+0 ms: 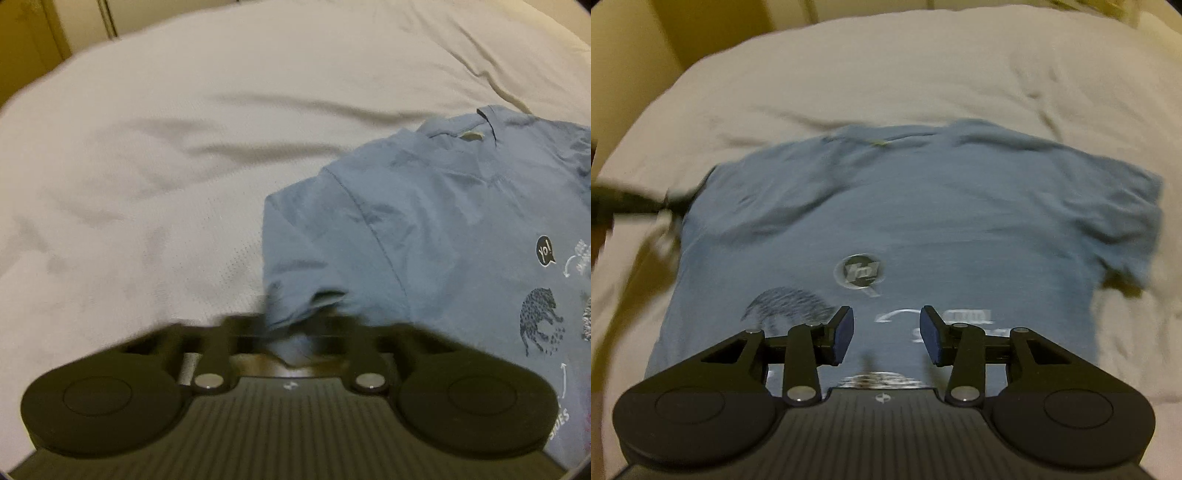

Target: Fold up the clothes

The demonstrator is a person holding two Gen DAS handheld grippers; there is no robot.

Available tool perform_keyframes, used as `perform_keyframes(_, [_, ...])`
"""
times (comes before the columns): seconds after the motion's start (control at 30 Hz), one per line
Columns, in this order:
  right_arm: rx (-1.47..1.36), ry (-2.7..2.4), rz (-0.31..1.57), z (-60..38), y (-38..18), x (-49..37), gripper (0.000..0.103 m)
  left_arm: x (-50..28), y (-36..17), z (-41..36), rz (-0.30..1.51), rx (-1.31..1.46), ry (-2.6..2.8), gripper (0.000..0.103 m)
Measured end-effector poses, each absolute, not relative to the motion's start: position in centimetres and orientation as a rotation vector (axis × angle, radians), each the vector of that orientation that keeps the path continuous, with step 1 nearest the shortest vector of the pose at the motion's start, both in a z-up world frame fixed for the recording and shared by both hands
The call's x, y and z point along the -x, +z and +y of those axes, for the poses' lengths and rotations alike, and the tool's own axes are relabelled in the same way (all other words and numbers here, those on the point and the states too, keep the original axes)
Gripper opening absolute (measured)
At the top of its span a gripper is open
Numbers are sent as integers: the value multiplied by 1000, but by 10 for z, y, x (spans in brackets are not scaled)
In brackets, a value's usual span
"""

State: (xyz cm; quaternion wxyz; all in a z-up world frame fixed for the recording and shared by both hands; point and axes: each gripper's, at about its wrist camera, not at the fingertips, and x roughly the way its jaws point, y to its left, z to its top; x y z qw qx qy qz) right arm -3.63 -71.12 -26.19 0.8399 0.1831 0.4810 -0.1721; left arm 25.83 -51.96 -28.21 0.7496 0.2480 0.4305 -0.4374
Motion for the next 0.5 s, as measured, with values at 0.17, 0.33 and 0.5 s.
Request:
perform_keyframes(0.17, [-375, -279, 1042, -668, -269, 3, 43, -326, -269, -494, 948, -414, -816, 3])
perform_keyframes(0.33, [-345, -192, 1040, -631, -265, -28, 43, -350, -271, -456, 980, -335, -736, 24])
perform_keyframes(0.5, [-151, -68, 1036, -587, -268, -58, 43, -333, -285, -424, 1098, -116, -786, 36])
